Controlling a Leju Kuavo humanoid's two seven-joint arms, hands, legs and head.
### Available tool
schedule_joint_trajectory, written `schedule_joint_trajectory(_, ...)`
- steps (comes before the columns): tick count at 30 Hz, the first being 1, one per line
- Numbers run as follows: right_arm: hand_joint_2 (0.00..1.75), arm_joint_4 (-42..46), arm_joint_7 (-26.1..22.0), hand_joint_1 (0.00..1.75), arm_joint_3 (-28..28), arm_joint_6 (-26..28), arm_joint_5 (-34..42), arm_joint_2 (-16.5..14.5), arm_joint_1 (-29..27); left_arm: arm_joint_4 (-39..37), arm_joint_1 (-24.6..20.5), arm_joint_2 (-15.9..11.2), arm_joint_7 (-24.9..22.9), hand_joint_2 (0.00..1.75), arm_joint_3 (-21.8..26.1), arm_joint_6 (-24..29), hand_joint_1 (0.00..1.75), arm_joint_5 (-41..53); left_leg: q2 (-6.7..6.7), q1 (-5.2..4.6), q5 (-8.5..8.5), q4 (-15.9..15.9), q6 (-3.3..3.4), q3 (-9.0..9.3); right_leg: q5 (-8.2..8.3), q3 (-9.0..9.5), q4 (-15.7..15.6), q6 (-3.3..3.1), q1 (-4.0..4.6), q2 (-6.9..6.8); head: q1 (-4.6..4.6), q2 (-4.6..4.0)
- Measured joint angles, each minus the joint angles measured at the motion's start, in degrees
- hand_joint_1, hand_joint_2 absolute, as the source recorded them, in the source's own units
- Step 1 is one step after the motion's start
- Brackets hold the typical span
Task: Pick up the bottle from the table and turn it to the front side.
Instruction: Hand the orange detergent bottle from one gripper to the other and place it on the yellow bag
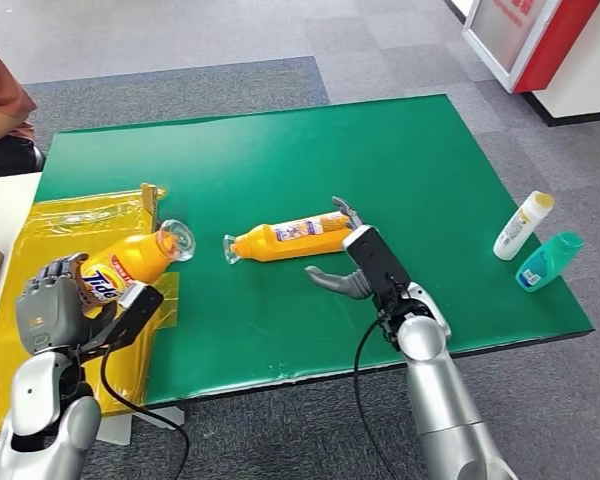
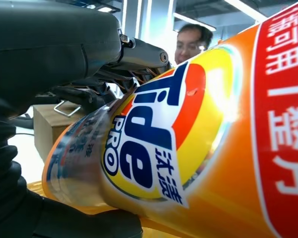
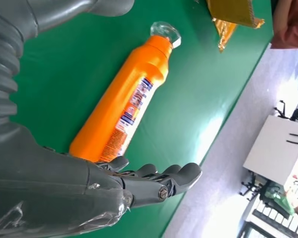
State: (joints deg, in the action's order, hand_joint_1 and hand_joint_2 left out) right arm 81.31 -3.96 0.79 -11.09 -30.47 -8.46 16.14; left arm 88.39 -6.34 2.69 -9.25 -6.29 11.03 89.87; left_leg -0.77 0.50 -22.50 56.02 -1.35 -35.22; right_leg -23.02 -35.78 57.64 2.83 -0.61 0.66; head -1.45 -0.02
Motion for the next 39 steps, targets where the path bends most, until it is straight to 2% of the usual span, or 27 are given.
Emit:
schedule_joint_trajectory(5, 1.75, 1.0, -0.7, 0.0, 0.3, -0.7, 0.5, 0.5, 1.1, -6.3, -0.9, -1.3, 3.1, 1.75, 0.9, -4.1, 1.75, 0.0, 0.0, 0.0, 0.0, 0.0, 0.0, -0.01, 0.0, 0.01, 0.0, 0.0, -0.01, 0.0, -0.02, 0.0)
schedule_joint_trajectory(11, 1.75, 1.1, -1.4, 0.0, 1.9, -1.0, 1.6, 1.0, 2.0, -12.2, -2.4, -3.5, 2.0, 1.75, 0.9, -6.5, 1.75, 0.1, 0.0, 0.0, 0.0, 0.0, -0.01, 0.0, 0.0, 0.01, 0.0, 0.0, 0.0, 0.0, -0.01, 0.0)
schedule_joint_trajectory(19, 1.75, 1.1, -1.5, 0.0, 3.1, -0.8, 1.9, 1.4, 2.6, -15.3, -4.4, -5.4, 1.1, 1.75, -0.1, -7.0, 1.75, 0.1, -0.01, 0.0, 0.04, 0.0, -0.06, 0.02, 0.03, 0.03, 0.0, -0.03, 0.01, 0.01, -0.01, 0.0)
schedule_joint_trajectory(23, 1.75, 1.1, -1.6, 0.0, 3.4, -0.7, 1.9, 1.6, 2.8, -16.0, -4.7, -5.7, 0.6, 1.75, -0.4, -6.8, 0.0, 0.1, -0.01, 0.0, 0.05, 0.0, -0.07, 0.05, 0.03, 0.05, 0.0, -0.04, 0.01, 0.01, -0.01, 0.0)
schedule_joint_trajectory(31, 1.75, 2.4, -1.6, 0.0, 3.4, -0.4, 2.0, 2.0, 2.1, -16.5, -3.2, -5.2, 2.3, 1.75, 0.6, -6.9, 0.0, 0.1, 0.0, 0.0, 0.05, 0.0, -0.07, 0.03, 0.03, 0.03, 0.0, -0.04, 0.01, 0.01, 0.0, 0.0)
schedule_joint_trajectory(39, 1.75, 3.8, -1.6, 0.0, 3.4, -0.1, 2.0, 2.1, 0.9, -14.4, -2.0, -0.1, 9.0, 1.75, 5.8, -10.2, 0.0, -1.2, -0.01, 0.0, 0.04, 0.0, -0.06, 0.02, 0.04, 0.04, 0.0, -0.02, 0.0, 0.0, -0.01, 0.0)
